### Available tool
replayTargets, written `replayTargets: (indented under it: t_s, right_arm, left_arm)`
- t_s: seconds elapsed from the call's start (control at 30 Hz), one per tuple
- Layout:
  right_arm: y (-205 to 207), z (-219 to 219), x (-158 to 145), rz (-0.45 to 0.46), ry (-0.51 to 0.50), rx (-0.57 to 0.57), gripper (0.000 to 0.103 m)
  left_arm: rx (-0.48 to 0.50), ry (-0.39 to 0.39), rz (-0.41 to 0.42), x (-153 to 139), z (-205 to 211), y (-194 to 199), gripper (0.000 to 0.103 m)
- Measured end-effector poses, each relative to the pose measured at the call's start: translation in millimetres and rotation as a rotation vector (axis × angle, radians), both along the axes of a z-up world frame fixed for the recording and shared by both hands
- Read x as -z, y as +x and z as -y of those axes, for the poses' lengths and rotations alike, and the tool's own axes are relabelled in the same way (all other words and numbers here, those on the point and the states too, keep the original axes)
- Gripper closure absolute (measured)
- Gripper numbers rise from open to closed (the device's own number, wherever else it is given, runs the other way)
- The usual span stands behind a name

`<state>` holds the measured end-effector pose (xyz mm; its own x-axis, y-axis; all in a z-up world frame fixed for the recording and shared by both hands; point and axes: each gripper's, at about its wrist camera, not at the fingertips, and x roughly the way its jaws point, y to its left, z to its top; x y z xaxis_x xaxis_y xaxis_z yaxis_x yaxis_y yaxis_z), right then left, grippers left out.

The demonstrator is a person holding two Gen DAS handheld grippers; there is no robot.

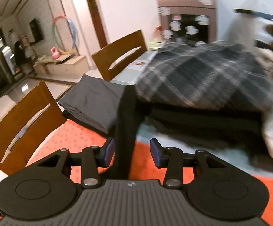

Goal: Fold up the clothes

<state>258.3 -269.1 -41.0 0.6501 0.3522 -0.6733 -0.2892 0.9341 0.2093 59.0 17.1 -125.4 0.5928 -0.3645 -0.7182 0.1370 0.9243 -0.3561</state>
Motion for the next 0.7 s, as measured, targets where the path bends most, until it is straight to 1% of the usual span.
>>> replayTargets:
  t_s: [0.23, 0.4, 0.47, 0.5, 0.57, 0.7]
  right_arm:
    - [61, -55, 37, -0.050, -0.062, -0.070, 0.056]
    - [83, -72, 58, -0.088, -0.108, -0.064, 0.057]
    - [88, -75, 65, -0.101, -0.135, -0.055, 0.078]
    - [90, -75, 67, -0.109, -0.139, -0.051, 0.099]
    - [87, -70, 64, -0.097, -0.131, -0.032, 0.100]
    - [61, -58, 40, -0.007, -0.140, -0.008, 0.100]
  left_arm:
    - [0.004, -0.015, -0.026, 7, 4, 1, 0.046]
    - [-0.013, -0.026, -0.057, 16, 1, 6, 0.046]
    - [-0.034, -0.041, -0.073, 20, -1, 7, 0.048]
    - [-0.046, -0.050, -0.078, 21, -2, 7, 0.048]
    - [-0.059, -0.063, -0.081, 24, -3, 7, 0.048]
    - [-0.063, -0.064, -0.080, 25, -3, 8, 0.048]
